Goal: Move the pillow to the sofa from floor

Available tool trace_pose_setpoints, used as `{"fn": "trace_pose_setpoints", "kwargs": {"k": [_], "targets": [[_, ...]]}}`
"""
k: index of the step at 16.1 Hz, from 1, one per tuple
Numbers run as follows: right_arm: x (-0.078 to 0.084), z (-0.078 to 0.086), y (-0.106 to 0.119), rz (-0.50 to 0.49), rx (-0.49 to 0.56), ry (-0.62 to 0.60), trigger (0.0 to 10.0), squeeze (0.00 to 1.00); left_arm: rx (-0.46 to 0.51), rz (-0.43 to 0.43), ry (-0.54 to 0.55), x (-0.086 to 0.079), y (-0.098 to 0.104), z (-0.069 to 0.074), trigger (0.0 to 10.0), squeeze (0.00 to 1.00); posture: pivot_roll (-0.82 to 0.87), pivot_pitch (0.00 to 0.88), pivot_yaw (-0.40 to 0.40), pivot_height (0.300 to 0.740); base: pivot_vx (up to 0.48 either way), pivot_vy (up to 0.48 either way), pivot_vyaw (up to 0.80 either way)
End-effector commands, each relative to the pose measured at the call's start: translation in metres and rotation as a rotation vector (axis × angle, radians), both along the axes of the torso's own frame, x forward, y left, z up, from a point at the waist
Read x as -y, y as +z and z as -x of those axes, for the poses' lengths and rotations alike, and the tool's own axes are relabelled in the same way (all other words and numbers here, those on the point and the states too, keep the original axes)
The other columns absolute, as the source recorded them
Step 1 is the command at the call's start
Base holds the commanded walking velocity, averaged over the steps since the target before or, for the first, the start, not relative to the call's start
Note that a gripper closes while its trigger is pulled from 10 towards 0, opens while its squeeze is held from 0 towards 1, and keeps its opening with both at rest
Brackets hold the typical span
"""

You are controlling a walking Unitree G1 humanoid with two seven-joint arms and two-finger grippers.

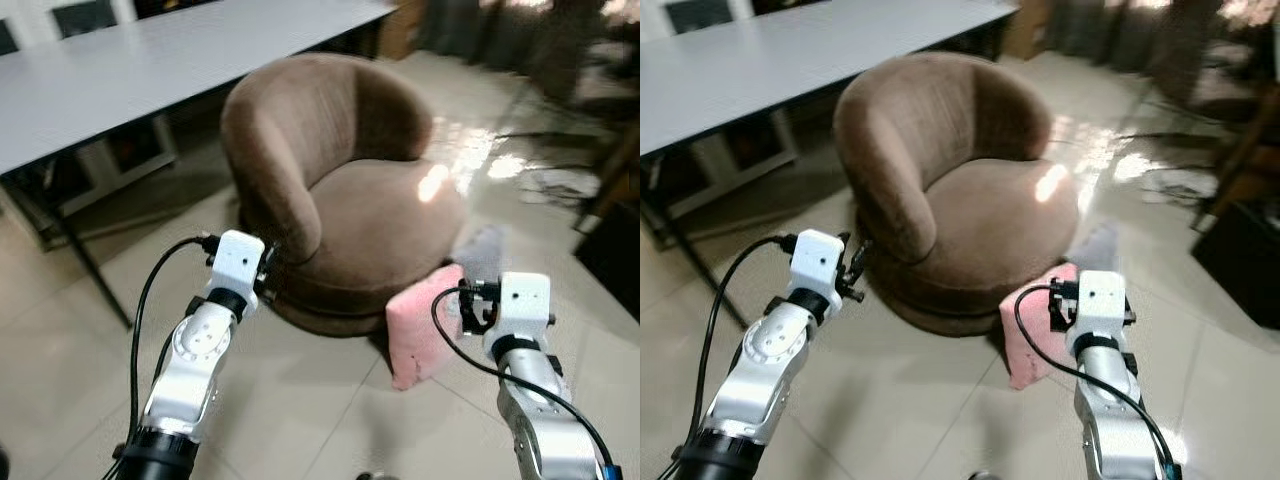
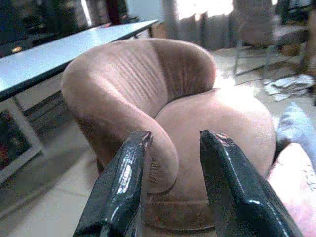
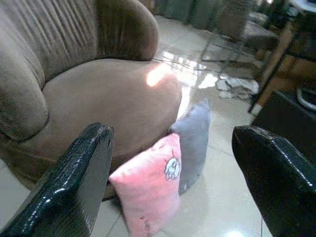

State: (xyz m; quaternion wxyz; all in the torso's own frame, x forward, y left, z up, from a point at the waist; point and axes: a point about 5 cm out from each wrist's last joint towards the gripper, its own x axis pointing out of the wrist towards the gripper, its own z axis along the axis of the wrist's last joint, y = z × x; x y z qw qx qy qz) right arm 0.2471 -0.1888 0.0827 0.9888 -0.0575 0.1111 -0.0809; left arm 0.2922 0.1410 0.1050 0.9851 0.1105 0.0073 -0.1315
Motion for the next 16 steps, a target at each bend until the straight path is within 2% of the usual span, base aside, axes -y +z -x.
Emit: {"fn": "trace_pose_setpoints", "kwargs": {"k": [1,4,5,8,11,14,16], "targets": [[-0.0049,-0.001,0.0026,-0.019,0.013,0.014,10.0,0.0,0.011,-0.004,0.006,-0.0042,0.0024,-0.0006,10.0,0.0,-0.07,0.0,0.017,0.74,0.0,0.469,-0.8],[-0.0054,-0.0014,0.0029,-0.024,0.017,0.009,10.0,0.0,0.009,-0.017,-0.002,-0.0043,0.0021,-0.0016,10.0,0.0,-0.07,0.0,0.023,0.74,0.0,0.449,-0.8],[-0.0052,-0.0013,0.0029,-0.026,0.018,0.006,10.0,0.0,0.025,-0.065,-0.027,-0.0017,0.0031,-0.0017,10.0,0.0,-0.07,0.0,0.024,0.74,0.0,0.0,-0.8],[-0.0053,-0.0008,0.0028,-0.024,0.018,-0.002,10.0,0.0,0.022,-0.056,-0.027,-0.0007,0.0027,-0.0023,10.0,0.0,-0.07,0.0,0.03,0.74,0.0,-0.48,-0.8],[-0.0051,-0.0002,0.001,0.007,0.002,-0.001,10.0,0.0,0.03,-0.006,-0.007,-0.0023,0.0062,-0.0041,10.0,0.0,-0.07,0.0,0.032,0.74,0.0,0.0,0.0],[-0.006,-0.0004,0.0009,-0.016,0.005,-0.005,10.0,0.0,0.031,-0.014,-0.009,-0.0024,0.0061,-0.0048,10.0,0.0,-0.07,0.0,0.032,0.74,0.0,0.0,0.0],[-0.0071,-0.0012,0.0023,-0.029,0.016,0.005,10.0,0.0,0.029,0.009,-0.007,-0.0027,0.0054,-0.0048,10.0,0.0,-0.07,0.0,0.033,0.74,0.133,0.0,-0.6]]}}
